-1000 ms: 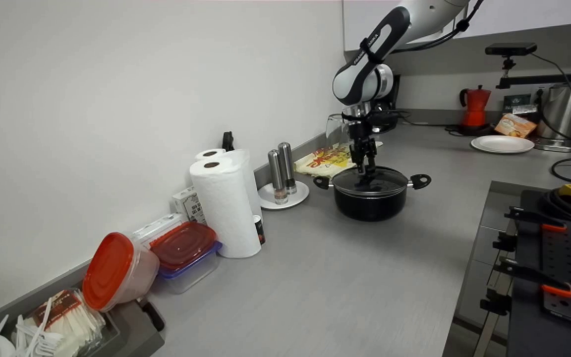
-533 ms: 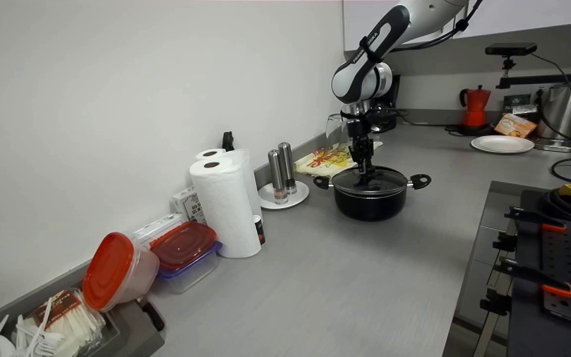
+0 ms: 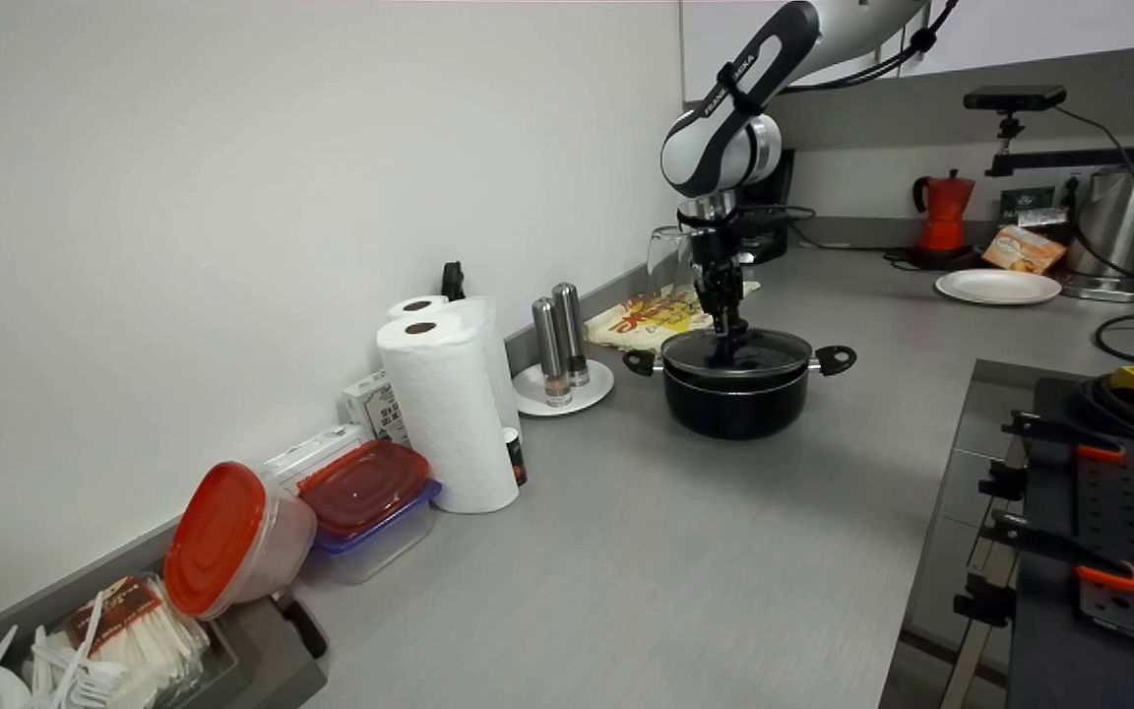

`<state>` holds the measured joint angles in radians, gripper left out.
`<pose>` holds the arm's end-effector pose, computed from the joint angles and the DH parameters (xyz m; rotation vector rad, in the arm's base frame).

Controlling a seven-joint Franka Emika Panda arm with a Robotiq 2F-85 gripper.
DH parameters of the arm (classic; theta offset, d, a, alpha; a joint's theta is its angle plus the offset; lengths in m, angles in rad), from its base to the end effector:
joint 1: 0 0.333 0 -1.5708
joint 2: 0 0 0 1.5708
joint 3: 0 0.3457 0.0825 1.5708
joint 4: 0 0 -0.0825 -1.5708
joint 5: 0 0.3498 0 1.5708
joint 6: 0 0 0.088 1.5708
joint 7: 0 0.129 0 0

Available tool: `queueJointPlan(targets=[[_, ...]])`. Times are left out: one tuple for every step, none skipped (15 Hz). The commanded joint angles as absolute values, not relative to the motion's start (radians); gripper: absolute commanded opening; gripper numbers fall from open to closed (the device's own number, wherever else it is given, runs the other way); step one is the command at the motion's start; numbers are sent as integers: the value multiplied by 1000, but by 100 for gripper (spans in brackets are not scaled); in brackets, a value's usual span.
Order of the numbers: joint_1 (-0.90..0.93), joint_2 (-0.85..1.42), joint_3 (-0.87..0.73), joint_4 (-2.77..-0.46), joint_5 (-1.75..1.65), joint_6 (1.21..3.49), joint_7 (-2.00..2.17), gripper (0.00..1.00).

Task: Remove the glass lid from the pot and put it on the table

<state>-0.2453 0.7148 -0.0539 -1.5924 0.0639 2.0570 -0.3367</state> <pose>0.6305 -0.1847 0.2199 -3.0287 -0.0141 0.3522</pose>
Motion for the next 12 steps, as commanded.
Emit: queueJointPlan(targets=[[-232,566,-58,-1688,29,2055,-333,24],[-230,537,-58,-1701,21,2055,-334,24],[-225,502,-56,-1721,14,2051,-337,24],[-220,470,-54,-1737,8,2049,-339,24],[-216,432,-48,-1761,5,2041,-352,24],[-210,397,-43,-1785,1,2042,-369,24],[-203,361,-39,-1811,-4,2042,-381,24],[-195,328,-36,-1835,-11,2046,-394,24],[-188,297,-34,-1860,-19,2052,-408,24],[-181,268,-32,-1884,-25,2056,-421,24],[-172,237,-31,-1913,-35,2065,-431,24],[-161,210,-30,-1939,-44,2071,-434,24]])
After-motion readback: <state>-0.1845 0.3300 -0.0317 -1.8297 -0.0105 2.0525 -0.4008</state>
